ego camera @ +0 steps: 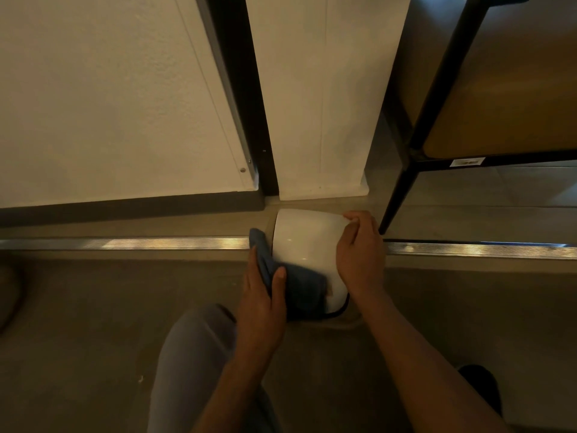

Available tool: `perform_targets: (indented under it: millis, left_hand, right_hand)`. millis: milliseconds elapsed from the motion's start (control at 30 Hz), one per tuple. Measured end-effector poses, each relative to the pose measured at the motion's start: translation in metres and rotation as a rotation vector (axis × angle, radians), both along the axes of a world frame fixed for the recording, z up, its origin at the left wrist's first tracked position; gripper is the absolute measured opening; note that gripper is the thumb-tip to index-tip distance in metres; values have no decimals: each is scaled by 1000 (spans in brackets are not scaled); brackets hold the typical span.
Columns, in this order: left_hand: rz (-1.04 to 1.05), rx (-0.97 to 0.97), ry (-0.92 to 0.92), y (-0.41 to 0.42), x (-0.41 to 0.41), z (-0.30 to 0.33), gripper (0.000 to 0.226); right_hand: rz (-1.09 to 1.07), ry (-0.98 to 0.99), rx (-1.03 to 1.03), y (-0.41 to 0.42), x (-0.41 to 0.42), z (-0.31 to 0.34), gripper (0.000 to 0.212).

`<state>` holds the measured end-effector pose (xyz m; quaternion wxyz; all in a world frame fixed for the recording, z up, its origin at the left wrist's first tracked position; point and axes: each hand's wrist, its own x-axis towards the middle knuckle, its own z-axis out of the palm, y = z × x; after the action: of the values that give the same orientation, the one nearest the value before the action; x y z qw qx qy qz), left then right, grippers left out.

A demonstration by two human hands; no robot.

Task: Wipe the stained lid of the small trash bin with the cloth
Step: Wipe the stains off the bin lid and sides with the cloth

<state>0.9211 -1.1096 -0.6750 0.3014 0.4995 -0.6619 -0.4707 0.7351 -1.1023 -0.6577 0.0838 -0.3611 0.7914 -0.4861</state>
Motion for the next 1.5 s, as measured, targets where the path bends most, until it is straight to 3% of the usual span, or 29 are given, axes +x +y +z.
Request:
perform_targets:
  millis: [200, 467, 667, 800, 967, 1067, 1167, 1333, 1500]
  left_hand:
    - [-23, -16, -98, -46, -8, 8, 62]
    - [-168, -227, -527, -125, -74, 40, 47]
    - [-293, -573, -360, -75, -37, 24, 53]
    - [-319, -518, -305, -88, -23, 18, 49]
    - [-348, -374, -524, -126, -82, 41, 35]
    - [-397, -610, -623, -108, -94, 44, 44]
    - [-480, -777, -433, -94, -65, 36, 48]
    - [-451, -591, -349, -119, -20, 29, 35]
    - [-430, -383, -624, -146, -79, 44, 33]
  right_hand:
    - [39, 31, 25, -1, 1, 3, 19]
    - [23, 15, -8, -1, 4, 5, 23]
    - [-8, -3, -41, -2, 5, 4, 22]
    - [6, 9, -23, -2, 4, 3, 21]
    - [15, 8, -21, -2, 4, 3, 23]
    - [12, -29, -50, -2, 5, 4, 27]
    - [1, -35, -86, -1, 5, 5, 30]
    - [-1, -28, -39, -2, 3, 2, 20]
    - [17, -25, -68, -1, 4, 3, 23]
